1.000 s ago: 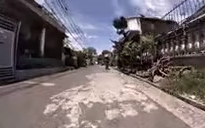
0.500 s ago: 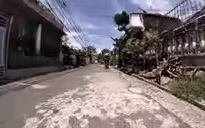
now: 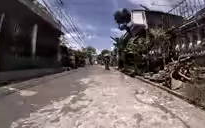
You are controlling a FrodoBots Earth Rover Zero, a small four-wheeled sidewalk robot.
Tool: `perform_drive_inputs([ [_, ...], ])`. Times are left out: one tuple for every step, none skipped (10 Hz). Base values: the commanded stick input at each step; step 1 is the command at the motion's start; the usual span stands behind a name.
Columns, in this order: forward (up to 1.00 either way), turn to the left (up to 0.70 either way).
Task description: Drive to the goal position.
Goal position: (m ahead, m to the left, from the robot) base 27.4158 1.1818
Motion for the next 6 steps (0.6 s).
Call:
perform_drive_inputs([
  [0.85, 0.00],
  [0.85, 0.00],
  [0.85, 0.00],
  [0.85, 0.00],
  [0.85, 0.00],
  [0.85, 0.00],
])
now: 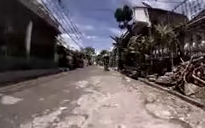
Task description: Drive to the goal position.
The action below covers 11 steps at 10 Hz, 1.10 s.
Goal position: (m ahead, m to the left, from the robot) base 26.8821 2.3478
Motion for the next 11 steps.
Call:
perform_drive_inputs([
  [0.85, 0.00],
  [0.85, 0.00],
  [0.85, 0.00],
  [0.85, 0.00],
  [0.85, 0.00],
  [0.85, 0.00],
  [0.85, 0.00],
  [0.85, 0.00],
  [0.85, 0.00],
  [0.85, 0.00],
  [0.85, 0.00],
])
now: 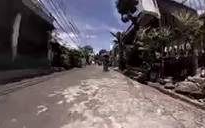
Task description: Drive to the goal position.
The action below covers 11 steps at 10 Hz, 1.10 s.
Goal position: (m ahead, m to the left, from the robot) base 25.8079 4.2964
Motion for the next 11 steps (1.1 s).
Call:
perform_drive_inputs([
  [0.85, 0.00],
  [0.85, 0.00],
  [0.85, 0.00],
  [0.85, 0.00],
  [0.85, 0.00],
  [0.85, 0.00],
  [0.85, 0.00],
  [0.85, 0.00],
  [0.85, 0.00],
  [0.85, 0.00],
  [0.85, 0.00],
])
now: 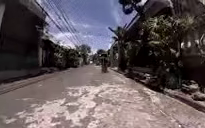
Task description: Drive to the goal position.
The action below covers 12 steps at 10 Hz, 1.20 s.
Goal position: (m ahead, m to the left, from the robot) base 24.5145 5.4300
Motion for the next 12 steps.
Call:
perform_drive_inputs([
  [0.85, 0.00],
  [0.85, 0.00],
  [0.85, 0.00],
  [0.85, 0.00],
  [0.85, 0.00],
  [0.85, 0.00],
  [0.85, 0.00],
  [0.85, 0.12],
  [0.85, 0.28],
  [0.85, 0.34],
  [0.85, 0.34],
  [0.85, 0.34],
])
